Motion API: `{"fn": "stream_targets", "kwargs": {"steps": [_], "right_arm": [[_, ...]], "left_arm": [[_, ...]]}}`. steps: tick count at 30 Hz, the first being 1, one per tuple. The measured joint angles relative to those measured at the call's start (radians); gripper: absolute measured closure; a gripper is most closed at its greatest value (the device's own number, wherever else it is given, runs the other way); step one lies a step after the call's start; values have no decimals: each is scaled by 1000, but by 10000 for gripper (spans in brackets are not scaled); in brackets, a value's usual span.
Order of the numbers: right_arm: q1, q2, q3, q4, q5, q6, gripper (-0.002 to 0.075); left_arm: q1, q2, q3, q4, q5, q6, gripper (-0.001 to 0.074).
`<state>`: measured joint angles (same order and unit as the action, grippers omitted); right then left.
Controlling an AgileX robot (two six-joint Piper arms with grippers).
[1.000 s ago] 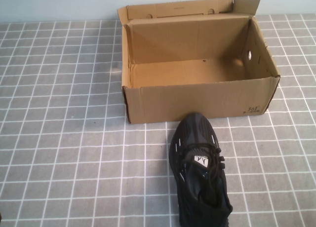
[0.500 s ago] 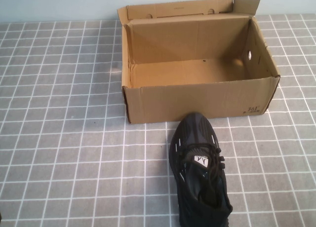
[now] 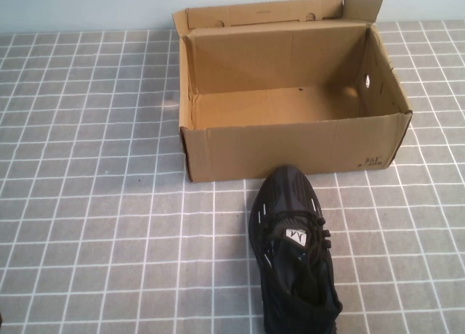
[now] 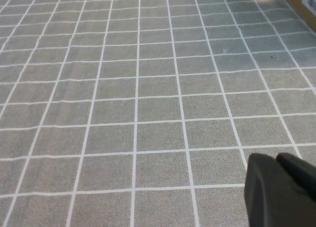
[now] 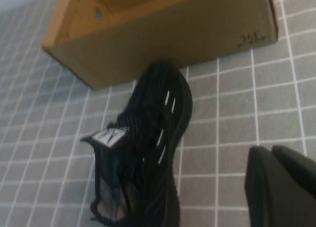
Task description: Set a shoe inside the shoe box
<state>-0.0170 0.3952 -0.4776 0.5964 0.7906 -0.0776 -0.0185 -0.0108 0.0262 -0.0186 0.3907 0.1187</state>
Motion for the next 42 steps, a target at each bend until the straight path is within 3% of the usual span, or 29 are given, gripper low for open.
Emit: {"fn": "stream_targets", "kwargs": {"steps": [9, 13, 21, 26, 30, 33, 38, 42], "right_arm": [[8, 451, -261, -14, 156, -210, 742], [79, 590, -350, -22, 153, -237, 742], [407, 803, -517, -112, 132, -246, 742], [646, 941, -620, -257, 136, -264, 742], [768, 1040, -681, -372, 160, -282, 725], [799, 1094, -715, -406, 175, -325, 655], [802, 1147, -734, -482, 153, -366, 408], [802, 1171, -736, -568, 110, -374, 286]], "left_arm": [[0, 0, 0, 0, 0, 0, 736], [0, 0, 0, 0, 0, 0, 736], [0, 0, 0, 0, 0, 0, 736], [0, 0, 0, 0, 0, 0, 736], [0, 0, 0, 0, 0, 0, 736], [0, 0, 0, 0, 0, 0, 736], [0, 0, 0, 0, 0, 0, 736], [0, 0, 0, 0, 0, 0, 736]]}}
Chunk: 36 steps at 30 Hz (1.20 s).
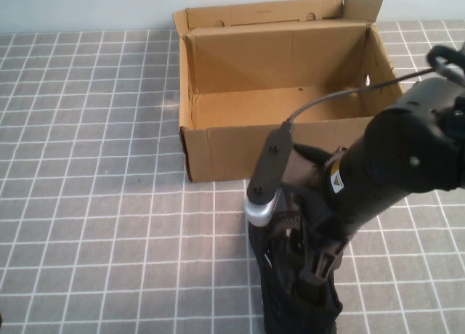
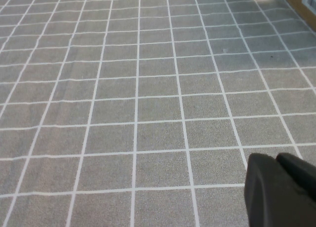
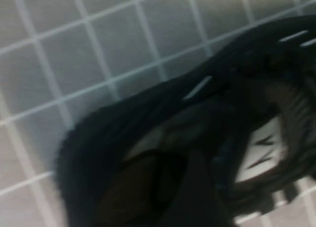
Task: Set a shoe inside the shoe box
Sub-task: Pick up the shoe from the table
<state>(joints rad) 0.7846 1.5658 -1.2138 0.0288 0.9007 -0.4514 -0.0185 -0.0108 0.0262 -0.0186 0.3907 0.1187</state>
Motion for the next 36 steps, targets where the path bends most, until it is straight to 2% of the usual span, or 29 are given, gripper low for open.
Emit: {"fn": "stream_targets", "kwargs": {"steps": [9, 19, 22, 28, 36], "right_arm": [[2, 44, -4, -78, -76, -4, 248], [6, 106, -4, -115, -116, -4, 250], [6, 114, -4, -133, -118, -2, 277], [8, 101, -4, -157, -94, 124, 317], [8, -15, -4, -141, -76, 153, 274]], "left_arm": [[0, 0, 0, 0, 0, 0, 736], [0, 0, 0, 0, 0, 0, 736], [0, 0, 0, 0, 0, 0, 736], [0, 0, 0, 0, 0, 0, 736], [0, 0, 0, 0, 0, 0, 736]]}}
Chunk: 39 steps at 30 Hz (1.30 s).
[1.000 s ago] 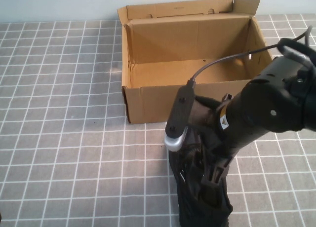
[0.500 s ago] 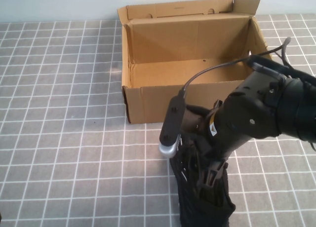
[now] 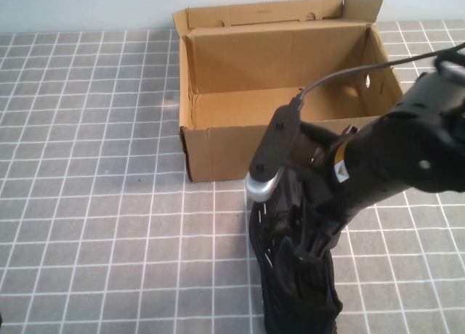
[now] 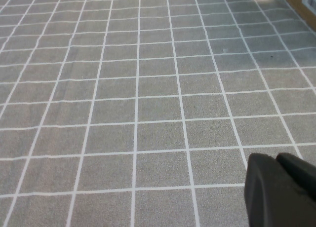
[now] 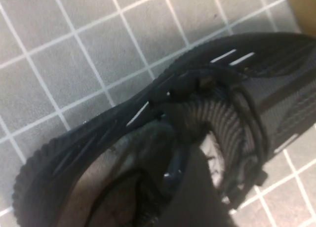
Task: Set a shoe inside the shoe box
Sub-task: Pick up the shoe from the table
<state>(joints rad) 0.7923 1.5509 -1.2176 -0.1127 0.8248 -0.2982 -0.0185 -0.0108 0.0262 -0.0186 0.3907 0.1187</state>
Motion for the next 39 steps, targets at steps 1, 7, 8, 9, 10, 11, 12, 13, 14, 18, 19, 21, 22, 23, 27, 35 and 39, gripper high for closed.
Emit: {"fn": "stream_targets", "kwargs": {"steps": [1, 7, 8, 9, 10, 11, 12, 13, 14, 18, 19, 21, 22, 23, 27, 35, 39], "right_arm": [[0, -12, 0, 1, 2, 0, 268], [0, -28, 0, 21, 32, 1, 253], [0, -28, 0, 31, 35, 1, 246], [0, -28, 0, 44, 36, -2, 237], [0, -26, 0, 59, 36, -10, 230], [0, -26, 0, 76, 36, -25, 219], [0, -24, 0, 94, 36, -42, 209], [0, -24, 0, 113, 36, -54, 202], [0, -22, 0, 125, 36, -69, 195], [12, -18, 0, 130, 41, -92, 186], [18, -16, 0, 123, 41, -92, 186], [32, 0, 0, 98, 41, -96, 186], [37, 7, 0, 84, 41, -96, 186], [41, 16, 0, 71, 41, -96, 186], [46, 52, 0, -21, 41, -69, 186], [46, 82, 0, -179, 40, -5, 186], [46, 82, 0, -189, -1, 1, 186]], "left_arm": [[0, 0, 0, 0, 0, 0, 736], [0, 0, 0, 0, 0, 0, 736], [0, 0, 0, 0, 0, 0, 736], [0, 0, 0, 0, 0, 0, 736], [0, 0, 0, 0, 0, 0, 736], [0, 0, 0, 0, 0, 0, 736], [0, 0, 0, 0, 0, 0, 736], [0, 0, 0, 0, 0, 0, 736], [0, 0, 0, 0, 0, 0, 736], [0, 0, 0, 0, 0, 0, 736], [0, 0, 0, 0, 0, 0, 736], [0, 0, 0, 0, 0, 0, 736], [0, 0, 0, 0, 0, 0, 736], [0, 0, 0, 0, 0, 0, 736], [0, 0, 0, 0, 0, 0, 736], [0, 0, 0, 0, 0, 0, 736], [0, 0, 0, 0, 0, 0, 736]]}}
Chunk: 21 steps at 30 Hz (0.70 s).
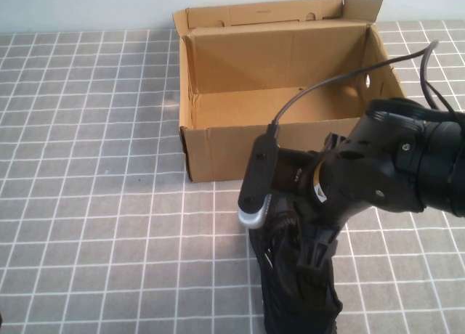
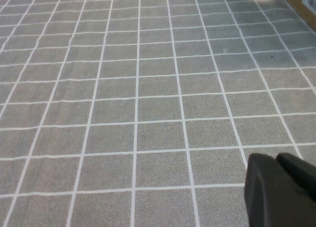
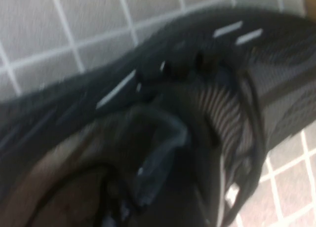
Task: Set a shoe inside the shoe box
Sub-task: Pick up the shoe from the table
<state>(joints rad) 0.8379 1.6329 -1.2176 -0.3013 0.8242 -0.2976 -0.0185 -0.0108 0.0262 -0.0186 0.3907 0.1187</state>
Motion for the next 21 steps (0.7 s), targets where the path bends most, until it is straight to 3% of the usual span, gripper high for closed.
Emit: {"fn": "stream_targets", "kwargs": {"steps": [14, 17, 21], "right_arm": [[2, 37, 0, -2, -49, 0, 242], [2, 37, 0, -2, -49, 2, 300], [2, 37, 0, -2, -43, 2, 438]], "left_arm": [[0, 0, 0, 0, 0, 0, 736], [0, 0, 0, 0, 0, 0, 736], [0, 0, 0, 0, 0, 0, 736]]}}
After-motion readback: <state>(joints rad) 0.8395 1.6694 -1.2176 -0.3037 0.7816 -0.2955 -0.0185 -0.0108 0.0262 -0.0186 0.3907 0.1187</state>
